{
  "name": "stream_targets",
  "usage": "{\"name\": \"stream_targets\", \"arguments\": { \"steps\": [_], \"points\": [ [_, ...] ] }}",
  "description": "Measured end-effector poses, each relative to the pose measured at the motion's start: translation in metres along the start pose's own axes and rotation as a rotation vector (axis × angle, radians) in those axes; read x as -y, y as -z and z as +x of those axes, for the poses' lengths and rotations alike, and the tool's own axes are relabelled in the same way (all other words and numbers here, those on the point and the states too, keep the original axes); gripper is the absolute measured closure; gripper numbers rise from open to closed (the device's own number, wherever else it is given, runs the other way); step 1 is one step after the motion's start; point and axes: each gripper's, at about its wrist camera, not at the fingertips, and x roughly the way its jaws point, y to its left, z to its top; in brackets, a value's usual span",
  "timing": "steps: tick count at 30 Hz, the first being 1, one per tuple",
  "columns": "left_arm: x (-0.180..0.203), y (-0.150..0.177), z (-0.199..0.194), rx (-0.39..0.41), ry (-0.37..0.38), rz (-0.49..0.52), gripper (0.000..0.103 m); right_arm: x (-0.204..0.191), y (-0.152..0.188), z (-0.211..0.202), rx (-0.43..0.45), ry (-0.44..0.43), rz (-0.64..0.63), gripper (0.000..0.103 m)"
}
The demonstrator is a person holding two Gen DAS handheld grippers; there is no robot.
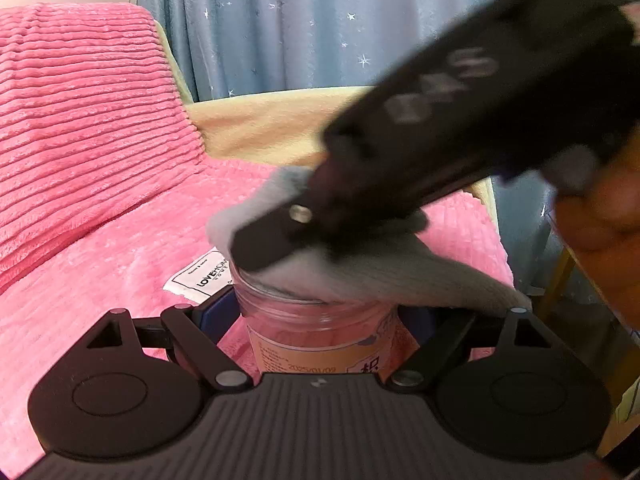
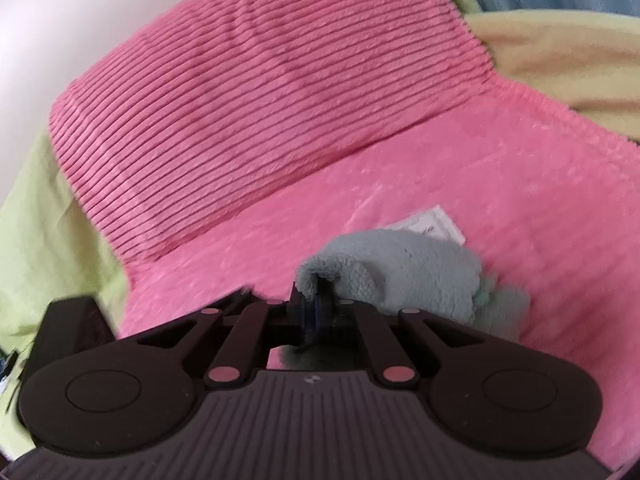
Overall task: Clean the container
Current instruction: 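Wipe the jar's white lid with the cloth in the right tool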
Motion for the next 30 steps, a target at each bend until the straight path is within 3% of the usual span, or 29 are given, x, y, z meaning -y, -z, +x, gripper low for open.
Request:
{"name": "stream_targets", "arguments": {
  "steps": [4,7,13,18,24,30],
  "points": [
    [-0.001,0.000,0.000,0.002,0.004,0.000,0.018,0.013,-0.004,-0.008,0.022,0.067,-0.005,0.102],
    [-0.002,-0.001,0.001,0.002,0.009,0.005,0.018,0.026,0.000,-0.021,0.023,0.070,0.025,0.102],
    [-0.001,0.000,0.001,0.000,0.008,0.005,0.018,0.024,0.011,-0.042,-0.065,-0.062,0.037,0.101],
    [-0.001,-0.001,0.001,-0.004,0.001,0.002,0.018,0.010,0.013,-0.025,-0.070,-0.108,0.041,0.101],
    [-0.001,0.000,0.001,-0.002,-0.002,0.004,0.018,0.006,0.005,-0.006,0.003,-0.017,0.023,0.102],
    [0.000,0.002,0.002,-0.001,0.005,0.014,0.018,0.024,0.003,-0.021,0.038,0.083,0.017,0.102]
  ]
}}
